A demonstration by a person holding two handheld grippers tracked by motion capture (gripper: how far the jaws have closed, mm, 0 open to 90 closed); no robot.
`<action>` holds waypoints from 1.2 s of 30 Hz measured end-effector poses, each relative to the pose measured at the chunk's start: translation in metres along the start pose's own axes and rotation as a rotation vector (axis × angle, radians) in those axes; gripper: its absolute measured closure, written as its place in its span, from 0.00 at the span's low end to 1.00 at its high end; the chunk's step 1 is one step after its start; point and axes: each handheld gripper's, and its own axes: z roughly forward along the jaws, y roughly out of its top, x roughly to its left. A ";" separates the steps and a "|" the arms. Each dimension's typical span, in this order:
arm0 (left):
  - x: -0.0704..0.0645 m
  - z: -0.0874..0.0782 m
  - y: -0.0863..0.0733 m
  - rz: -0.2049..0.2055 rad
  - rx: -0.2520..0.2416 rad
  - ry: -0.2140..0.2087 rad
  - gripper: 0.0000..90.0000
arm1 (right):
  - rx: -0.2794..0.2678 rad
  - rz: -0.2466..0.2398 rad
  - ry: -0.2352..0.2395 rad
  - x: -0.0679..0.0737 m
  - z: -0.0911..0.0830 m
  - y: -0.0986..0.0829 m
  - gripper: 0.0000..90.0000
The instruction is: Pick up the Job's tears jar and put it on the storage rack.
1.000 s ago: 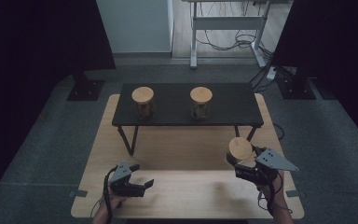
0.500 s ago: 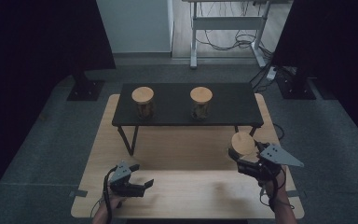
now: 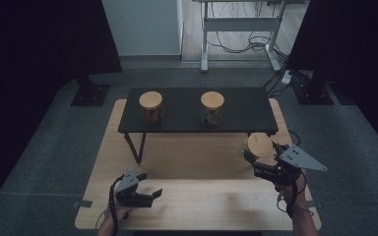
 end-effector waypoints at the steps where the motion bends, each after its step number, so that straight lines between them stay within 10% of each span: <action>1: 0.000 0.000 0.000 0.000 0.000 0.000 0.10 | -0.001 0.000 0.000 0.000 0.000 0.001 0.27; 36: 0.001 -0.001 0.000 0.002 -0.001 0.005 0.10 | -0.021 -0.013 -0.009 -0.011 0.010 0.024 0.27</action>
